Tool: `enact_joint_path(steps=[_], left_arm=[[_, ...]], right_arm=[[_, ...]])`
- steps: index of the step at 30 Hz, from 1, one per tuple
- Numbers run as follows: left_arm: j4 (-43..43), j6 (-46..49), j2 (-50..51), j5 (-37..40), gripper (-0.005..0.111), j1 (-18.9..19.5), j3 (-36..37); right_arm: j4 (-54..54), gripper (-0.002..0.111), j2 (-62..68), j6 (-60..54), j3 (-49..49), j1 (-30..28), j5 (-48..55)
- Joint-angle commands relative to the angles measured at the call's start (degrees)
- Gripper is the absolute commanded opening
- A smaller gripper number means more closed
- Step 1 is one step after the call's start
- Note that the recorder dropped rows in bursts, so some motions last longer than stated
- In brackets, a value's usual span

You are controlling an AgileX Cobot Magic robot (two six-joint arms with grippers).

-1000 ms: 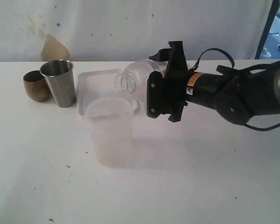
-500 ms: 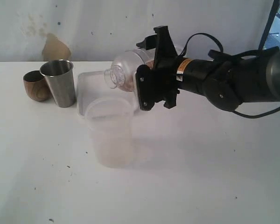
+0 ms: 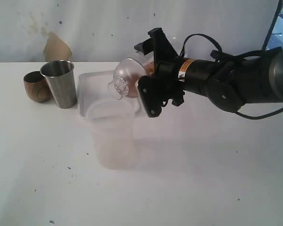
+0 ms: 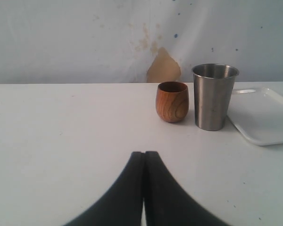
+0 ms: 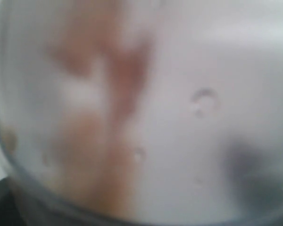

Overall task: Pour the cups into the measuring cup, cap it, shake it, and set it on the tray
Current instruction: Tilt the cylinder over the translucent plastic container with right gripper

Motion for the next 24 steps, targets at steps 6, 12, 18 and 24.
enact_joint_path(steps=[6, 12, 18, 24], left_arm=[[-0.09, 0.11, -0.23, -0.15, 0.0, -0.21, 0.28], [-0.09, 0.11, -0.23, -0.15, 0.0, -0.21, 0.28], [-0.09, 0.11, -0.23, -0.15, 0.0, -0.21, 0.28], [-0.09, 0.11, -0.23, -0.15, 0.0, -0.21, 0.28]], right_arm=[[0.12, 0.0, -0.83, -4.47, -0.9, 0.02, -6.34], [0.12, 0.0, -0.83, -8.71, -0.9, 0.04, -7.48], [0.12, 0.0, -0.83, -10.45, -0.9, 0.14, -7.75], [-3.75, 0.0, -1.09, -14.94, 0.55, 0.14, -10.41]])
